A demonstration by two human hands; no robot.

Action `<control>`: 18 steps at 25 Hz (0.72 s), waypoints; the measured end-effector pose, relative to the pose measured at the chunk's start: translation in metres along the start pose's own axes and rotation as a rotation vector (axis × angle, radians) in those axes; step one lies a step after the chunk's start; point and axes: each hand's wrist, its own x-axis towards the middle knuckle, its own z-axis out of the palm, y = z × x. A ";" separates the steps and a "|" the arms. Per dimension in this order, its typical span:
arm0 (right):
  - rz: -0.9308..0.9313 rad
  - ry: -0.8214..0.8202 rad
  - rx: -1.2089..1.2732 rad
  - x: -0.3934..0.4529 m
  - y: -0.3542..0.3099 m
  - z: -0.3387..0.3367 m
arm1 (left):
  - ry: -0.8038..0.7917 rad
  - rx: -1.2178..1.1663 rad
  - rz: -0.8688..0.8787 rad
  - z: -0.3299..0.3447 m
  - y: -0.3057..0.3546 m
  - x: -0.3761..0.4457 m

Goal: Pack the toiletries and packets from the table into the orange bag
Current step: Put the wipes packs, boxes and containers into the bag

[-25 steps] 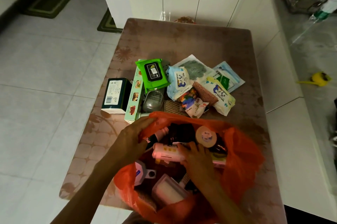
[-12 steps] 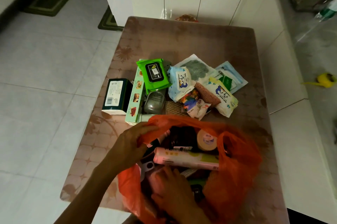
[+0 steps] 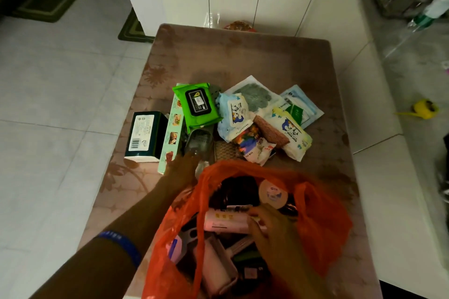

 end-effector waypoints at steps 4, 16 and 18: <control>0.058 -0.027 -0.004 -0.016 0.019 0.002 | 0.055 0.321 0.042 0.004 0.007 0.010; 0.176 -0.022 0.133 -0.024 0.030 -0.023 | 0.388 -0.285 -0.013 -0.039 -0.005 -0.056; 0.201 0.009 0.174 -0.025 0.036 -0.031 | 0.594 -0.533 -0.098 -0.088 0.007 -0.096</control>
